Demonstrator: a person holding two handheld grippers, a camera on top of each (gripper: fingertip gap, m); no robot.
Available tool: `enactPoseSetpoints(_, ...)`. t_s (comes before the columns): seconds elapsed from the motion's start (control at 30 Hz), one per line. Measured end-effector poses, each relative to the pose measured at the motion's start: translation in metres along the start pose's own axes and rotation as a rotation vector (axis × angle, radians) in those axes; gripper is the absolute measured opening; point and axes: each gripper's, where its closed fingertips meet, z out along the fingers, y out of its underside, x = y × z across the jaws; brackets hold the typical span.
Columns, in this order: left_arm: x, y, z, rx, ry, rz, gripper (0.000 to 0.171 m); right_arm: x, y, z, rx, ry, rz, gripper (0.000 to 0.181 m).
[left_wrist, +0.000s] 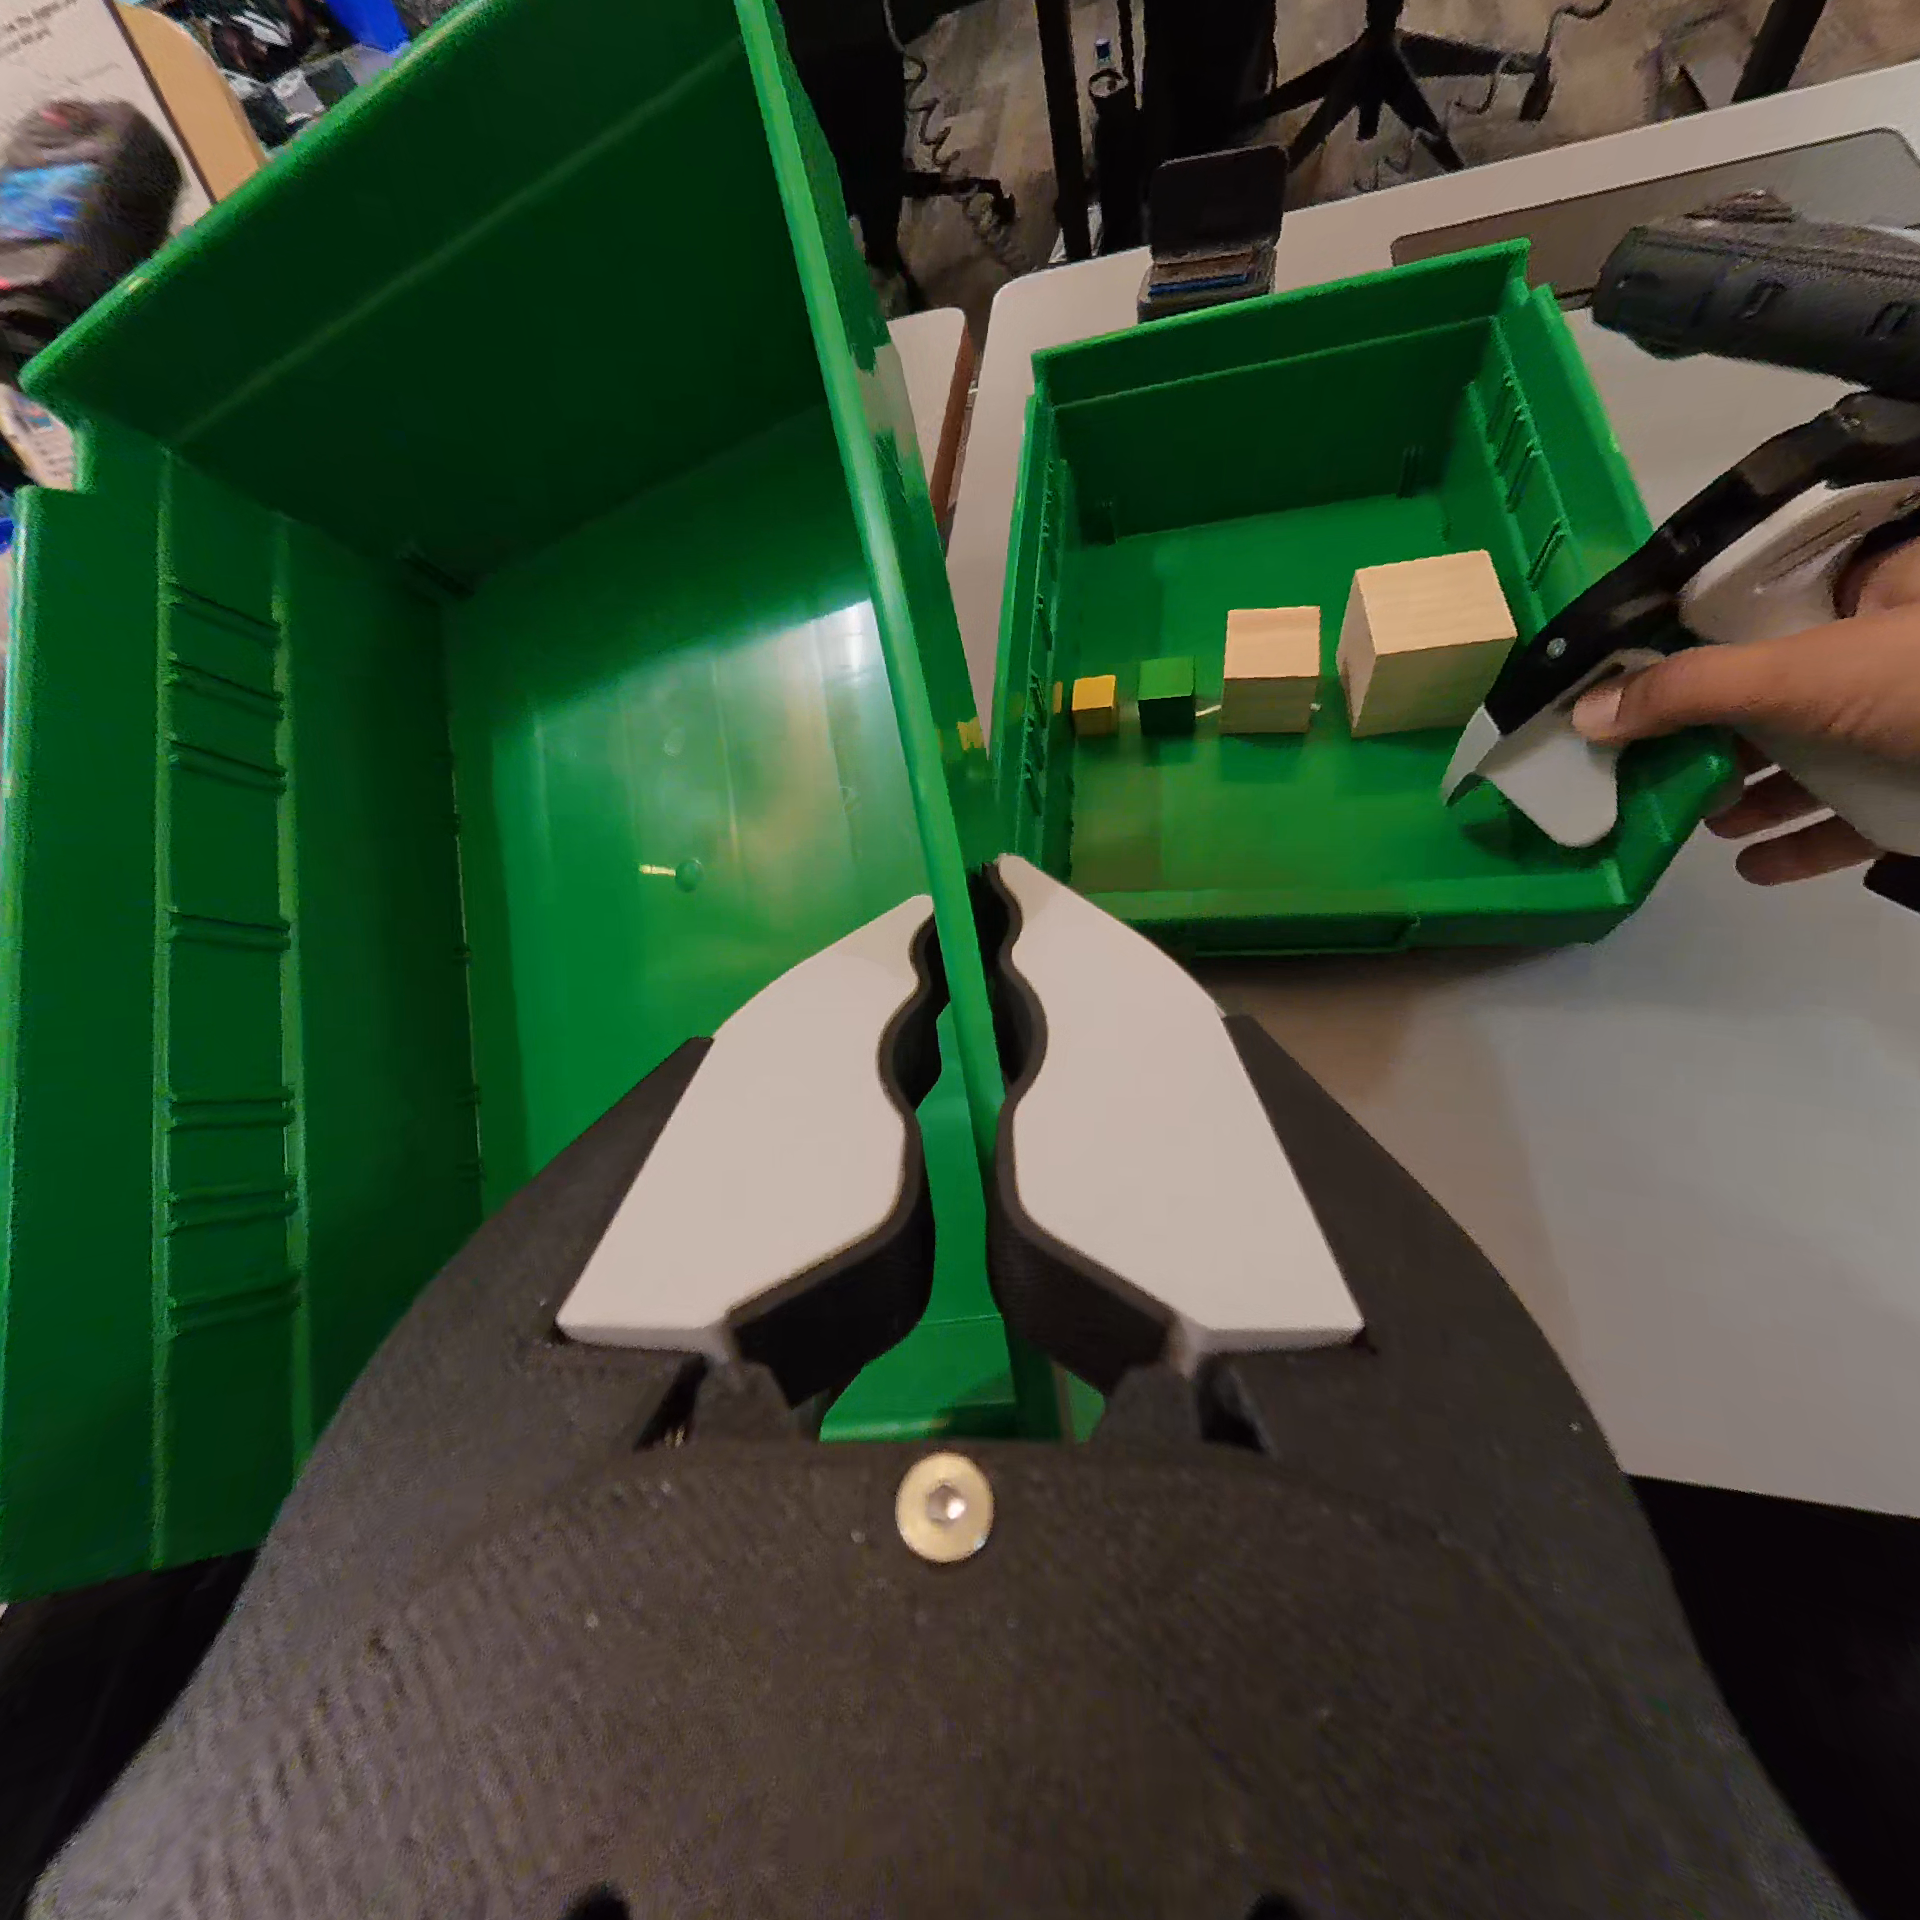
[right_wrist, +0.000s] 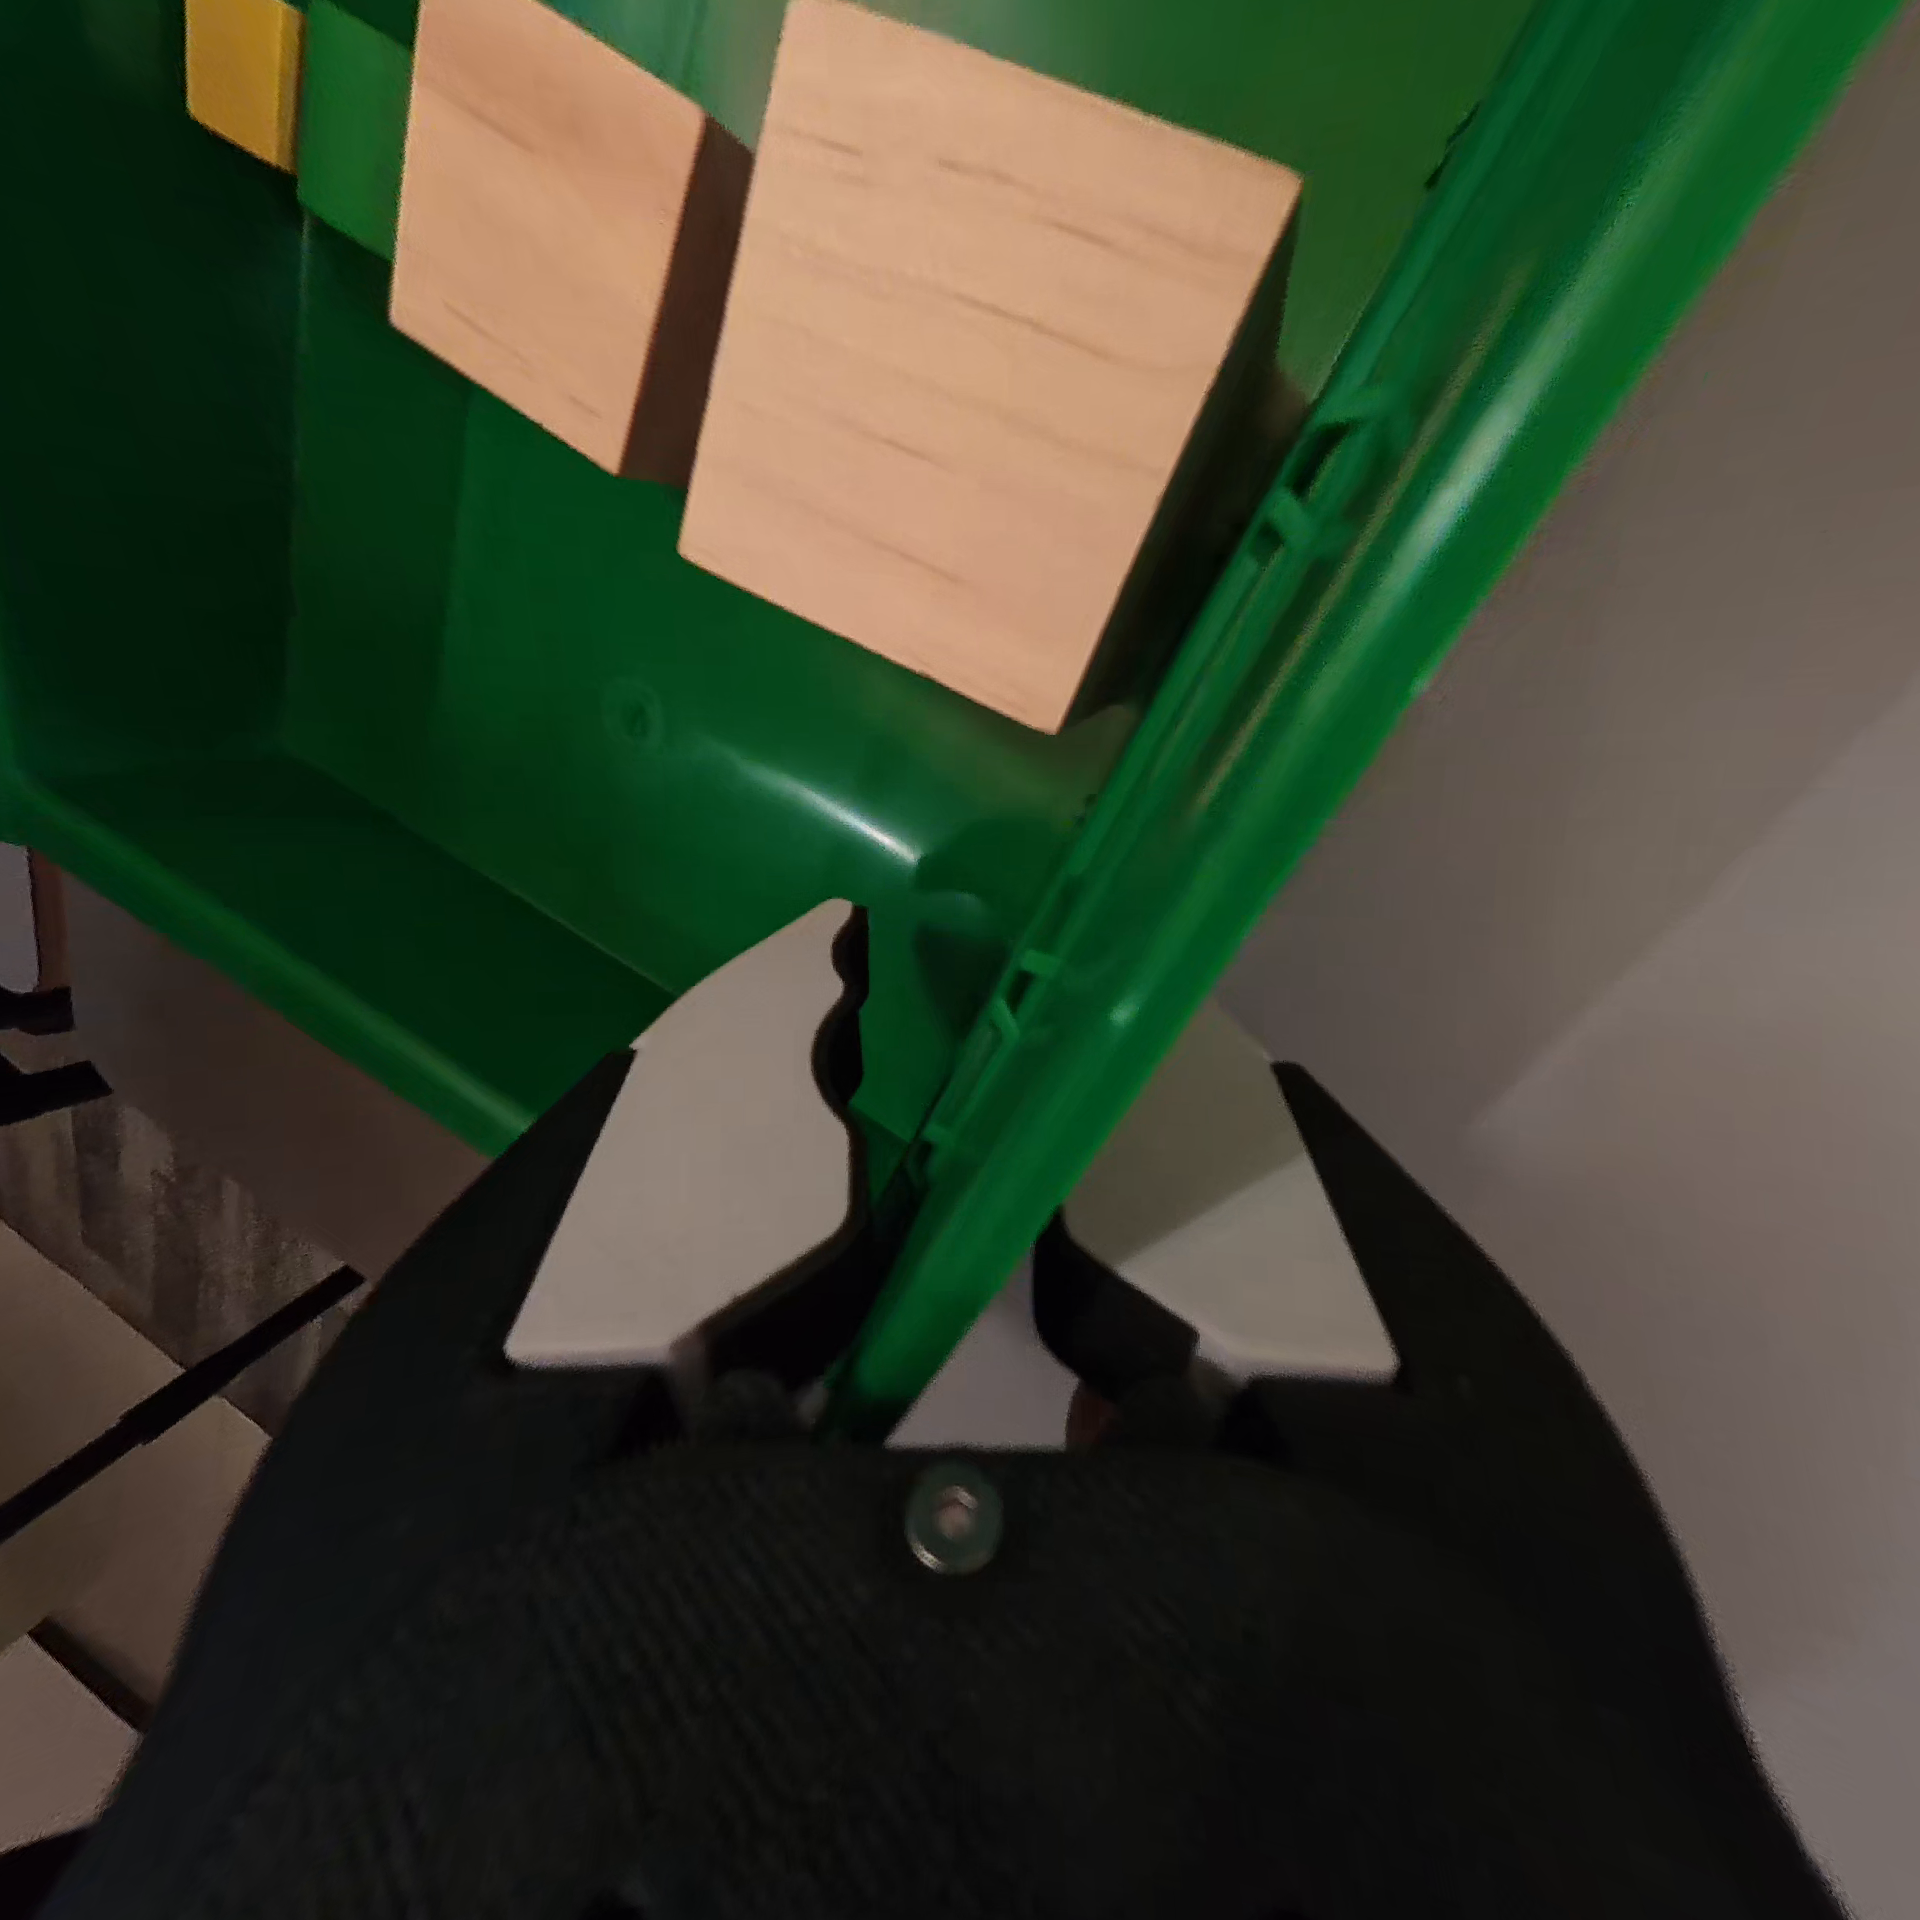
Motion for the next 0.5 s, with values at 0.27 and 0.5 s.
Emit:
enactPoseSetpoints(0.27,0.016,-0.001,-0.016,-0.029,-0.005,0.045,0.008,0.0,-0.007,-0.027,0.091,-0.103,-0.065,0.044)
enactPoseSetpoints(0.5,0.069,-0.031,-0.03,0.029,0.062,0.157,0.008,-0.015,0.002,-0.125,0.254,-0.366,-0.199,0.065)
